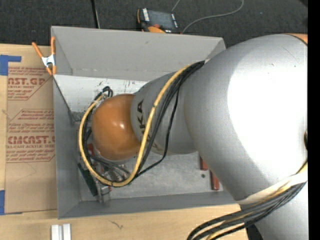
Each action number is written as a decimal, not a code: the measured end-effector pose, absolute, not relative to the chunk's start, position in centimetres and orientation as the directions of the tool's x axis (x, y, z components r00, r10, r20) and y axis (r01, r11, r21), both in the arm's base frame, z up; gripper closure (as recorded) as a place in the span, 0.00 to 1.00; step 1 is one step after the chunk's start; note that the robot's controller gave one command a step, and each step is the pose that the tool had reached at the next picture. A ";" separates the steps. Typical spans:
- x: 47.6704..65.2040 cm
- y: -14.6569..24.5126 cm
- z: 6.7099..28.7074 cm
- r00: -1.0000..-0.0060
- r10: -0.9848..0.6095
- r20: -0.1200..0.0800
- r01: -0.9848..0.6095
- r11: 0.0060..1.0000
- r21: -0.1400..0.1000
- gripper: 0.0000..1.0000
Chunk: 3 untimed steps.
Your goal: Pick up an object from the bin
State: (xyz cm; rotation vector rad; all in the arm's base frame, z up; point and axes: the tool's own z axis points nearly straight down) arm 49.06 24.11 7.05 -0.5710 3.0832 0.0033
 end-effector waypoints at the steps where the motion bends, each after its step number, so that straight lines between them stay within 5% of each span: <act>1: 49.0 24.2 7.2 -0.934 -0.358 -0.002 -0.358 0.934 0.003 1.00; 2: 49.1 24.1 7.1 -0.934 -0.357 -0.008 -0.357 0.934 0.002 0.00; 3: 51.2 14.3 7.9 -0.943 -0.333 0.001 -0.333 0.943 -0.004 0.00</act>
Offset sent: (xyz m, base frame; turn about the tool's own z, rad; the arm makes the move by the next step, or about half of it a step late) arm 0.0000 0.0000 0.0000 0.0000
